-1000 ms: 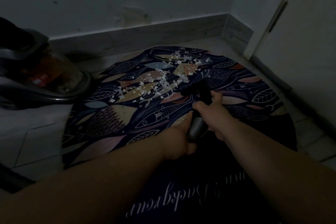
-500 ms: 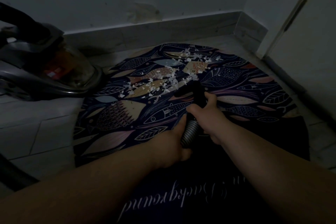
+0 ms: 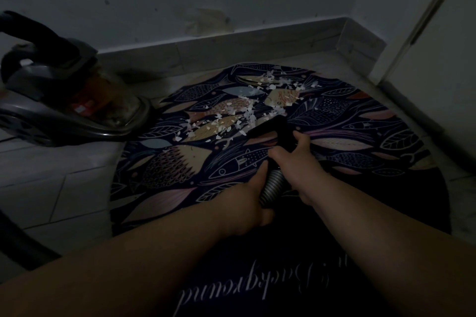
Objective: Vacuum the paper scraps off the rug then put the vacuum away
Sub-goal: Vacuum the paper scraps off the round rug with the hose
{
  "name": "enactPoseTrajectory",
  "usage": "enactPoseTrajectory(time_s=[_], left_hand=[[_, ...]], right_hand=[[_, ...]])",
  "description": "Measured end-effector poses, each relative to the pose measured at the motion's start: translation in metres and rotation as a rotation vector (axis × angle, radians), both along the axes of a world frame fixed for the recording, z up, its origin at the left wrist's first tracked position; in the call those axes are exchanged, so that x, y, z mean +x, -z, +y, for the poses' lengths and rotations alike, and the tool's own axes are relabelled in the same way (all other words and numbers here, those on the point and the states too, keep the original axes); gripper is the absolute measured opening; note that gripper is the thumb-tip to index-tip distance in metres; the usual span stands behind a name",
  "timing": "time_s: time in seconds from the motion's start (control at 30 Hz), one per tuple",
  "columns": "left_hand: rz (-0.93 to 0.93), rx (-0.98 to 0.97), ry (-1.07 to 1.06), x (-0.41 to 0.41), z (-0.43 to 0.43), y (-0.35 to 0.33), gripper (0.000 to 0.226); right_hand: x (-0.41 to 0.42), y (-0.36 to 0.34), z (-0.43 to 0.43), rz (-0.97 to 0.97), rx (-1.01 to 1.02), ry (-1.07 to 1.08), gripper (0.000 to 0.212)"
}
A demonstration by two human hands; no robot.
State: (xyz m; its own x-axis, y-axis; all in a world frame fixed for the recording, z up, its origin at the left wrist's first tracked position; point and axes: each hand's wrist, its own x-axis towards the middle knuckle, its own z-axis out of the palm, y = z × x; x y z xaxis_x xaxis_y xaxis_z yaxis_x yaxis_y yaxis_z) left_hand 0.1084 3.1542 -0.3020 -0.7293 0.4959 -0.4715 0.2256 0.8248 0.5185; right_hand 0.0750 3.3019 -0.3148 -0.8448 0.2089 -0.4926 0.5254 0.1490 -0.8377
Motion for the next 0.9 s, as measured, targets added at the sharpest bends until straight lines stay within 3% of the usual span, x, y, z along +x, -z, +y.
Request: enactPoseTrajectory(time_s=[0.9], left_hand=[[-0.101, -0.026, 0.057, -0.067, 0.073, 0.015, 0.101]], right_hand=[[-0.038, 0.016, 0.060, 0.103, -0.042, 0.239, 0.073]])
